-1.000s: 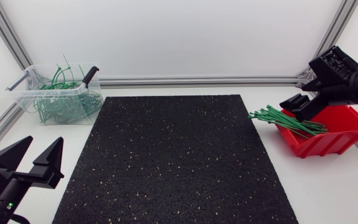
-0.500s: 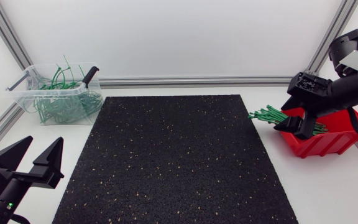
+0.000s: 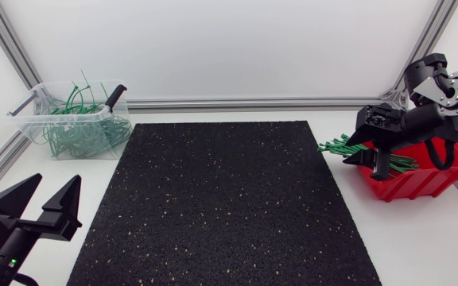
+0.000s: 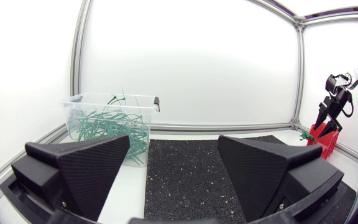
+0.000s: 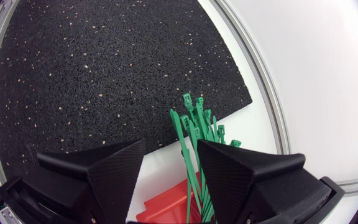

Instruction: Take a green cable tie from the red box, thread the tail through the head to close it, then place it in the transparent bin on the left.

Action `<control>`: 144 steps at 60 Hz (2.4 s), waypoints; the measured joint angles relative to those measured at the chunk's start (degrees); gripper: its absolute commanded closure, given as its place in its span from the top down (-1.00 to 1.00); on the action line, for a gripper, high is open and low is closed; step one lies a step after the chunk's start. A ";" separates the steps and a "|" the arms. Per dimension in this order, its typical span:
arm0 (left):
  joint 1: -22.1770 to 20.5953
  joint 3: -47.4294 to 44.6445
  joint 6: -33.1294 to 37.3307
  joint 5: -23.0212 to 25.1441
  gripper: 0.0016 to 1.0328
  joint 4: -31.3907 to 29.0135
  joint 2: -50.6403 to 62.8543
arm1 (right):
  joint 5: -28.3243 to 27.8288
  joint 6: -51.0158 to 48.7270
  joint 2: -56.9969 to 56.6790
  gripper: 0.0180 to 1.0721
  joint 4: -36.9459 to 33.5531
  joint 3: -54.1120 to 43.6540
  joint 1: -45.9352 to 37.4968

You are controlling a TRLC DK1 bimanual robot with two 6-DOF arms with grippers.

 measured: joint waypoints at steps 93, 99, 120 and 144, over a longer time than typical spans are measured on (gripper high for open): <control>-0.76 -0.02 0.00 0.00 0.92 -0.02 0.00 | 0.00 -3.61 4.39 -0.88 2.40 1.03 0.48; -0.76 -0.02 0.00 -0.02 0.92 -0.02 0.00 | -0.02 -3.78 3.72 -0.88 2.03 1.03 0.50; -1.03 -0.02 0.00 -0.02 0.92 -0.02 0.00 | -1.01 -4.46 -4.61 -0.88 -0.87 1.01 0.44; -1.03 -0.02 0.00 -0.02 0.92 -0.04 0.00 | -4.74 -4.59 -18.99 -0.88 -8.24 0.96 0.44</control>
